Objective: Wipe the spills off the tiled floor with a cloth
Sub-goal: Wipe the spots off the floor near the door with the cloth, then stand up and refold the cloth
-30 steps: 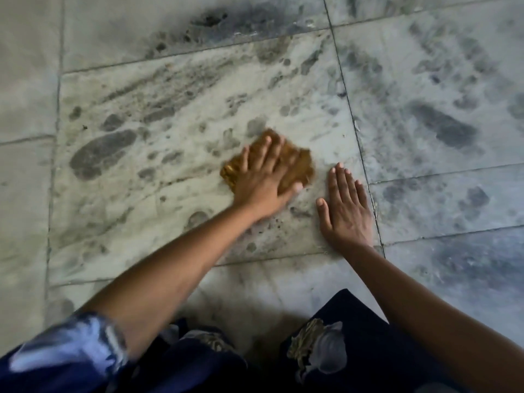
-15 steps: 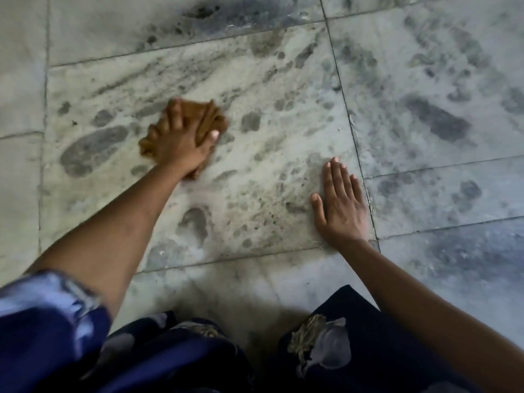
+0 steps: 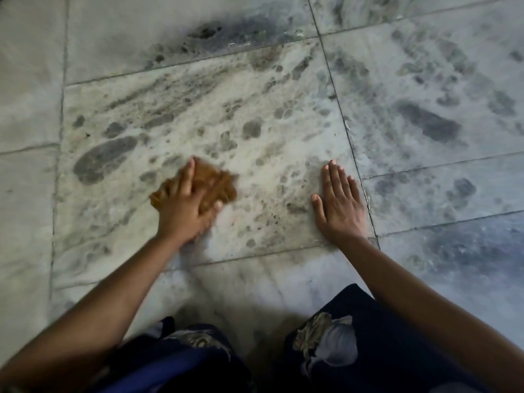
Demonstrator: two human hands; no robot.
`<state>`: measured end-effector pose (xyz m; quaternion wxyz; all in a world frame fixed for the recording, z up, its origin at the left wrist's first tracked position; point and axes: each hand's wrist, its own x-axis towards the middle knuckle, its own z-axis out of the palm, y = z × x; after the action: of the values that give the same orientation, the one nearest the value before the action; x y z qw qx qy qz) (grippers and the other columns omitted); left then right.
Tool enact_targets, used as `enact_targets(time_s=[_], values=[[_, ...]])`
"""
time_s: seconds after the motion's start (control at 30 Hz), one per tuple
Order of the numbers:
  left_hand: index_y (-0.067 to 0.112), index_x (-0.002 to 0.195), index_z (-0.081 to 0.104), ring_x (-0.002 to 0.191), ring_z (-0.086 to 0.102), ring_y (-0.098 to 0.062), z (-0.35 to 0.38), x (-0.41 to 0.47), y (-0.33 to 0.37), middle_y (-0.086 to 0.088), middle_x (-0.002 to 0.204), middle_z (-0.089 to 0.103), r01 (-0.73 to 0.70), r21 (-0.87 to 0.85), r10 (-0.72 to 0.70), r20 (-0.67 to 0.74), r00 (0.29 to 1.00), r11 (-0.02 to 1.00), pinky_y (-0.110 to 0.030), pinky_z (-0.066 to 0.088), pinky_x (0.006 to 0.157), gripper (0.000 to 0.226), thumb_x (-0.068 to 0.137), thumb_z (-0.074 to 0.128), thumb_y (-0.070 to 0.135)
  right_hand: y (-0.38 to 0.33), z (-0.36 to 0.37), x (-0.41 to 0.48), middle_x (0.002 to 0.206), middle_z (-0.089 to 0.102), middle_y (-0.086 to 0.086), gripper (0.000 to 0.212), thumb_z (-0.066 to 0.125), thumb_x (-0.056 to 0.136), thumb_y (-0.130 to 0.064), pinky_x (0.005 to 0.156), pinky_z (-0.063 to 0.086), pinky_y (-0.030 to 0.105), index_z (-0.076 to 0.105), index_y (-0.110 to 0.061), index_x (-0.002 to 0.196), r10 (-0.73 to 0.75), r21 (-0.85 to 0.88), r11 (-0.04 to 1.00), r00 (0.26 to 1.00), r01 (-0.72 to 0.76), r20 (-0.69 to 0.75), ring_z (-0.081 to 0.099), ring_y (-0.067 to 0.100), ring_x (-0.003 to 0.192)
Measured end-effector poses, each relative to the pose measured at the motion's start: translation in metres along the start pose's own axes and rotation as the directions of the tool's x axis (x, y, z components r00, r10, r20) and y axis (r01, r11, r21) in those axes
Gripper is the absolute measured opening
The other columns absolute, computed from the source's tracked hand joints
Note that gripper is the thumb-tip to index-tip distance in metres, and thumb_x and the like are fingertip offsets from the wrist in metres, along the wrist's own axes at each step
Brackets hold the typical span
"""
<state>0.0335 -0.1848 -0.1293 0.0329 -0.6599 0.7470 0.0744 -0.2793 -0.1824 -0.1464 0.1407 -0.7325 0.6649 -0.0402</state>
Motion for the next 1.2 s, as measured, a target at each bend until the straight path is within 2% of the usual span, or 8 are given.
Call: enact_targets(time_s=[0.1, 0.37, 0.47, 0.57, 0.7, 0.93, 1.1, 1.2], values=[[0.03, 0.14, 0.041, 0.138, 0.024, -0.04, -0.01, 0.03, 0.02, -0.009, 0.158, 0.015, 0.152, -0.026, -0.152, 0.004, 0.988, 0.988, -0.056, 0.023, 0.103, 0.077, 0.079, 0.013, 0.068, -0.001, 0.0, 0.002, 0.158, 0.002, 0.007, 0.071, 0.006, 0.089, -0.048, 0.115, -0.01, 0.026, 0.005, -0.011, 0.149, 0.01, 0.026, 1.0, 1.0, -0.011, 0.007, -0.001, 0.015, 0.146], [0.037, 0.129, 0.043, 0.134, 0.037, -0.03, 0.022, -0.061, 0.098, -0.003, 0.149, 0.039, -0.316, -0.056, 0.314, -0.041, 0.948, 0.947, -0.053, 0.031, 0.1, 0.047, 0.087, 0.036, 0.056, -0.006, -0.002, -0.005, 0.159, -0.001, 0.006, 0.078, -0.003, 0.084, -0.053, 0.116, -0.007, 0.029, 0.003, -0.011, 0.149, 0.013, 0.101, 0.995, 0.999, -0.017, 0.04, -0.003, 0.015, 0.146], [0.03, 0.131, 0.049, 0.133, 0.039, -0.019, 0.012, -0.076, 0.109, 0.002, 0.145, 0.045, -0.211, -0.384, 0.215, -0.032, 0.976, 0.899, -0.039, 0.028, 0.102, 0.054, 0.086, 0.036, 0.057, -0.01, -0.004, -0.009, 0.159, -0.003, 0.005, 0.078, -0.005, 0.084, -0.053, 0.116, -0.008, 0.028, 0.001, -0.012, 0.149, 0.002, 0.121, 0.993, 0.999, -0.007, 0.045, -0.006, 0.014, 0.145], [0.019, 0.129, 0.054, 0.121, 0.053, -0.015, -0.026, -0.074, 0.107, -0.003, 0.129, 0.059, 0.171, -0.912, -0.084, 0.151, 0.985, 0.372, -0.032, 0.038, 0.105, 0.063, 0.082, 0.049, 0.059, -0.023, -0.016, -0.006, 0.159, -0.001, 0.006, 0.078, -0.005, 0.084, -0.054, 0.114, -0.012, 0.026, 0.001, -0.011, 0.149, -0.058, 0.147, 0.988, 0.998, 0.053, 0.034, -0.007, 0.014, 0.145], [0.015, 0.114, 0.06, 0.093, 0.069, -0.02, -0.091, -0.056, 0.076, -0.008, 0.103, 0.072, 0.417, -0.8, -0.141, 0.516, 0.845, -0.431, -0.034, 0.053, 0.087, 0.04, 0.092, 0.045, 0.044, -0.059, -0.046, 0.011, 0.158, 0.011, 0.007, 0.081, -0.002, 0.082, -0.055, 0.115, -0.007, 0.028, 0.008, -0.011, 0.149, -0.159, 0.194, 0.969, 0.987, 0.151, 0.027, 0.003, 0.017, 0.146], [0.014, 0.084, 0.077, 0.08, 0.071, -0.027, -0.167, -0.021, -0.003, -0.012, 0.088, 0.074, 0.109, -0.777, -0.31, 0.369, 0.876, -0.62, -0.039, 0.053, 0.075, 0.053, 0.093, 0.038, 0.048, -0.149, -0.106, 0.05, 0.148, 0.037, 0.011, 0.069, 0.026, 0.09, -0.05, 0.115, 0.016, 0.038, 0.022, -0.012, 0.147, -0.254, 0.362, 0.888, 0.959, 0.283, -0.126, 0.03, 0.027, 0.138], [0.011, 0.079, 0.077, 0.079, 0.072, -0.028, -0.2, 0.017, -0.049, -0.013, 0.087, 0.073, 0.019, -0.747, -0.296, 0.287, 0.911, -0.665, -0.042, 0.058, 0.068, 0.04, 0.057, 0.077, 0.044, -0.207, -0.136, 0.101, 0.144, 0.043, 0.009, 0.064, 0.034, 0.089, -0.044, 0.112, 0.028, 0.042, 0.03, -0.013, 0.145, -0.301, 0.438, 0.826, 0.934, 0.355, -0.191, 0.036, 0.027, 0.134], [0.012, 0.088, 0.072, 0.074, 0.071, -0.027, -0.225, 0.046, -0.073, -0.011, 0.082, 0.073, 0.027, -0.726, -0.352, 0.364, 0.862, -0.687, -0.038, 0.057, 0.071, 0.036, 0.086, 0.051, 0.042, -0.243, -0.158, 0.141, 0.146, 0.041, 0.009, 0.058, 0.04, 0.094, -0.04, 0.112, 0.028, 0.04, 0.03, -0.015, 0.145, -0.282, 0.458, 0.816, 0.935, 0.351, -0.215, 0.035, 0.026, 0.135]])
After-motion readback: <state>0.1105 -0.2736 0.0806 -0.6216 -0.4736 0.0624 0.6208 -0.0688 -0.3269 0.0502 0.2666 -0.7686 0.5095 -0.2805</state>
